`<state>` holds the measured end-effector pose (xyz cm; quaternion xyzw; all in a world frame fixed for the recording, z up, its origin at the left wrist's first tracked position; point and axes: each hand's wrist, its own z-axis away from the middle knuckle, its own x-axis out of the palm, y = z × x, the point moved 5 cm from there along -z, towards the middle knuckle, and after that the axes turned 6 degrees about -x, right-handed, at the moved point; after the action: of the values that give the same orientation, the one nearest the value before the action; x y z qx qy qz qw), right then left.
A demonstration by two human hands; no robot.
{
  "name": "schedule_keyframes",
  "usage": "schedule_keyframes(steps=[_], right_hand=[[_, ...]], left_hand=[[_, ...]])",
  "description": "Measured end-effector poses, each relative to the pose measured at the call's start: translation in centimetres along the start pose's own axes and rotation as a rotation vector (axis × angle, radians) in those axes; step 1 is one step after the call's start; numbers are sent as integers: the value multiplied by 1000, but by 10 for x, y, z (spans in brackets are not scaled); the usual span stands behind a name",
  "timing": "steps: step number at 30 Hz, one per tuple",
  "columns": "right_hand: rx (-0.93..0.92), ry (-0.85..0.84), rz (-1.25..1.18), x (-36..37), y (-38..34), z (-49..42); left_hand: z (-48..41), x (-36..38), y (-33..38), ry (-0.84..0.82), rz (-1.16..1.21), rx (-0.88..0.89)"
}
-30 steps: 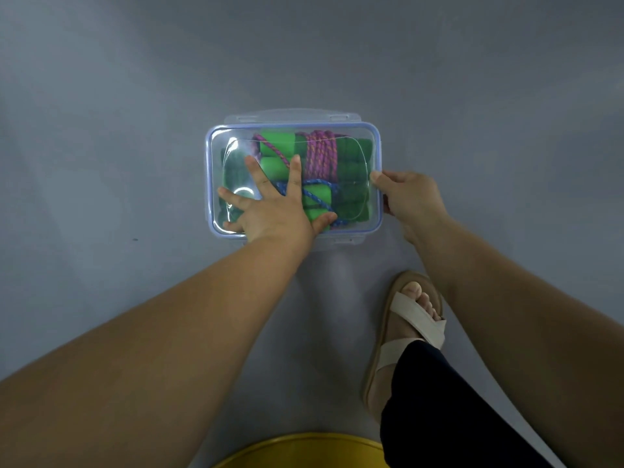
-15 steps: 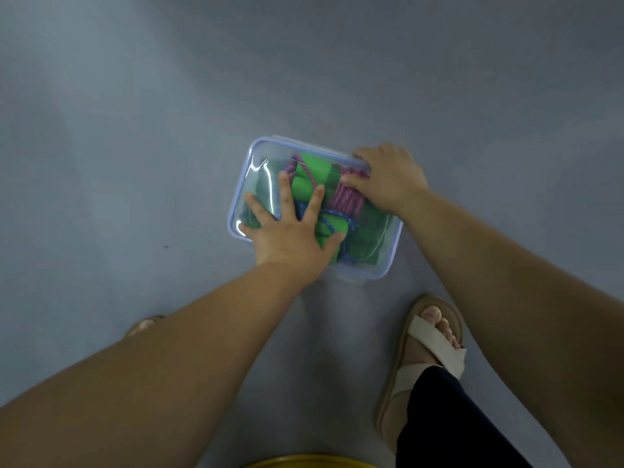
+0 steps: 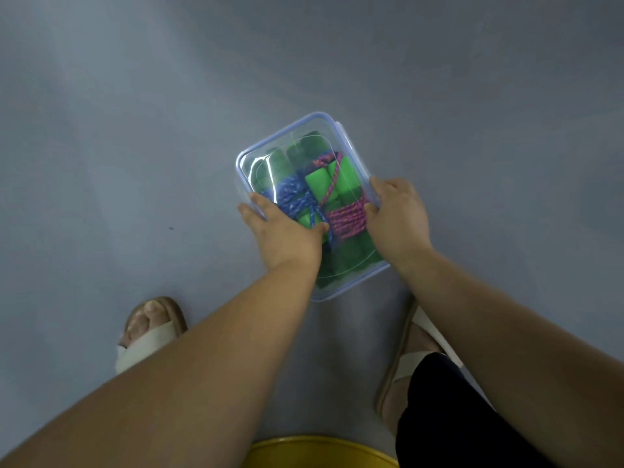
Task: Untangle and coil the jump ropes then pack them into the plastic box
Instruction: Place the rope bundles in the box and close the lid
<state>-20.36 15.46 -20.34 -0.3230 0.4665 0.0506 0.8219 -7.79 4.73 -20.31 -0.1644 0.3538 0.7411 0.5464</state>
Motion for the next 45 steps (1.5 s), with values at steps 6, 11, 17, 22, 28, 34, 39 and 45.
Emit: schedule_keyframes(steps=[6,11,17,22,28,34,39,45], right_hand=[[79,-127,48,0,0,-21],[240,-173,-342,-3,13,-26],[290,-114,-432,5,18,-16],[309,-18,-470,11,21,4],[226,-3,-296,14,22,38],[374,-79,-510,18,38,33],[462,-252,-638,15,40,26],[228,-258,-594,11,-5,-4]], left_hand=[[-7,1,1,-5,-27,9],[-8,-3,-2,22,-27,66],[-19,-10,-12,-34,143,110],[-16,-18,-45,-64,301,23],[25,-8,-89,132,356,-231],[10,2,-99,-93,706,-356],[2,-3,-93,-172,567,-321],[-11,-23,-35,-122,427,-78]])
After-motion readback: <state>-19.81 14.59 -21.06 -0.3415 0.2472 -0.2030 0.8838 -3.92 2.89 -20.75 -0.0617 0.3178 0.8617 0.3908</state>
